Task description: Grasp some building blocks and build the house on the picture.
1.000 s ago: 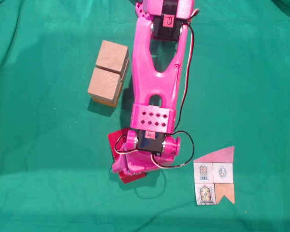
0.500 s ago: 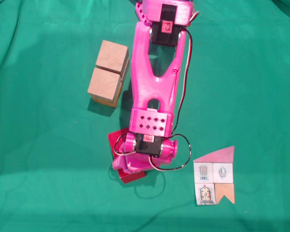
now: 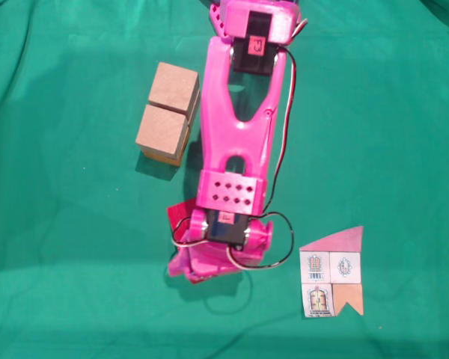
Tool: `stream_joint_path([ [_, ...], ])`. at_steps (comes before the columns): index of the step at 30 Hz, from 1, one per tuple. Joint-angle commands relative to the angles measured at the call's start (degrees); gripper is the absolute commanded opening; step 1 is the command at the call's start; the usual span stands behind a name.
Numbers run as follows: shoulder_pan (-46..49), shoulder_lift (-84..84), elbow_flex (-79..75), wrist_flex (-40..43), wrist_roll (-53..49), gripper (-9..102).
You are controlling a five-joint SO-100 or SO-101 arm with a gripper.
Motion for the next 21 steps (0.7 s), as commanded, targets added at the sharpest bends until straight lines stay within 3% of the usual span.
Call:
stream_joint_path([
  [1,1.2,-0.1,-2.9,0.1,-0.4,34],
  [21,2.1,-4.6,-3.0,0.2,-0.6,34],
])
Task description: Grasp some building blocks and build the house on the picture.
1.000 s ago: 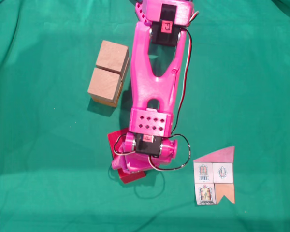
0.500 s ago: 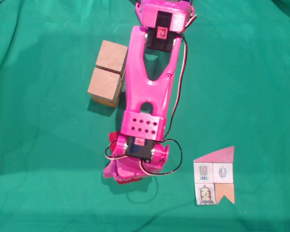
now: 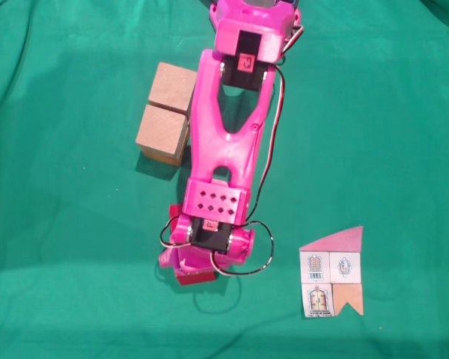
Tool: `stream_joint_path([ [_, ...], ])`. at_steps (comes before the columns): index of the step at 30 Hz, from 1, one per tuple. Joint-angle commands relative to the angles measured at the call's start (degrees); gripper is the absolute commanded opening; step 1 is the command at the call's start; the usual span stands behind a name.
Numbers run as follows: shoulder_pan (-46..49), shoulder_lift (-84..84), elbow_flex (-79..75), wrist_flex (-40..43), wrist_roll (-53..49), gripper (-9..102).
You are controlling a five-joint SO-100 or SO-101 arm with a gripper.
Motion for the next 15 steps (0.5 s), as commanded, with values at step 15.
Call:
stream_joint_path([
  [15,0.3,-1.0,-2.3,0.3,-0.6,34],
])
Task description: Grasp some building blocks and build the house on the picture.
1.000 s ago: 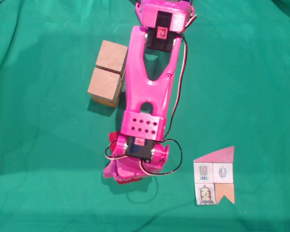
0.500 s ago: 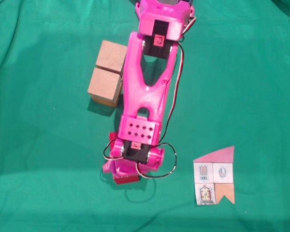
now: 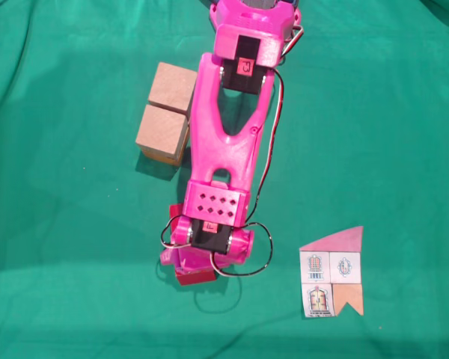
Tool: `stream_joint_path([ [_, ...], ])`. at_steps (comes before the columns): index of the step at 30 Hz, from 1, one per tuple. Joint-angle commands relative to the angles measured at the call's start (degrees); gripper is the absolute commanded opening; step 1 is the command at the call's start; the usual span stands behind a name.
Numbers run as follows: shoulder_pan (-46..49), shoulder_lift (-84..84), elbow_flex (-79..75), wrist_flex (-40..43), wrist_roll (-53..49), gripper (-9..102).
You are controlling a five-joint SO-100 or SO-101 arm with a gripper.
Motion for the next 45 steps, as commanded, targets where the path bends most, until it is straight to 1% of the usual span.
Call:
stream_joint_path([
  [1,0.3,0.5,-2.1,0.3,-0.6,33],
  [7,0.4,0.5,-2.0,0.3,-0.6,20],
  [10,0.4,0.5,-2.0,0.3,-0.6,16],
  [23,0.1,3.8,-1.7,0.4,-0.6,16],
  [34,-0.4,13.3,-1.9,10.0,-0.4,16],
  [45,0.1,19.7,-2.0,10.3,-0.4,16],
])
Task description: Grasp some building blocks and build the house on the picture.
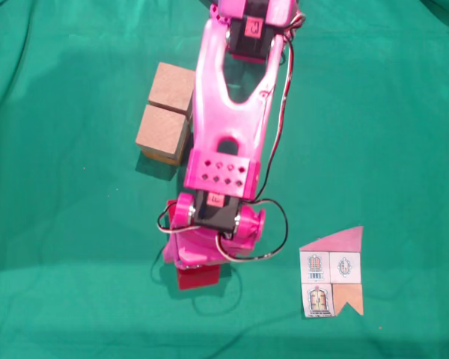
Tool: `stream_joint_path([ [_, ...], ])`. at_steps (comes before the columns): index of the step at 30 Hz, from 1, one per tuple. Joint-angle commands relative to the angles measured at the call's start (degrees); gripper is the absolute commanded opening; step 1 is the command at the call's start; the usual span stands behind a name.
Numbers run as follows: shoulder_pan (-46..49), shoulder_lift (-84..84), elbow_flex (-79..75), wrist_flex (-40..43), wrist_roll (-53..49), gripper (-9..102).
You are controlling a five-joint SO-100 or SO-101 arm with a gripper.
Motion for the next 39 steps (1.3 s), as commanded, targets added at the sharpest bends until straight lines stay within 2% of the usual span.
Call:
stream_joint_path([
  [1,0.4,5.0,-1.4,0.2,-0.3,16],
  [16,0.4,5.9,-1.8,-0.4,-0.1,16],
  [23,0.4,5.3,-9.4,0.2,-0.4,16],
  [33,-0.3,7.0,-10.2,0.4,-0.4,16],
  [39,-0.3,10.8,-10.2,5.1,0.0,16],
])
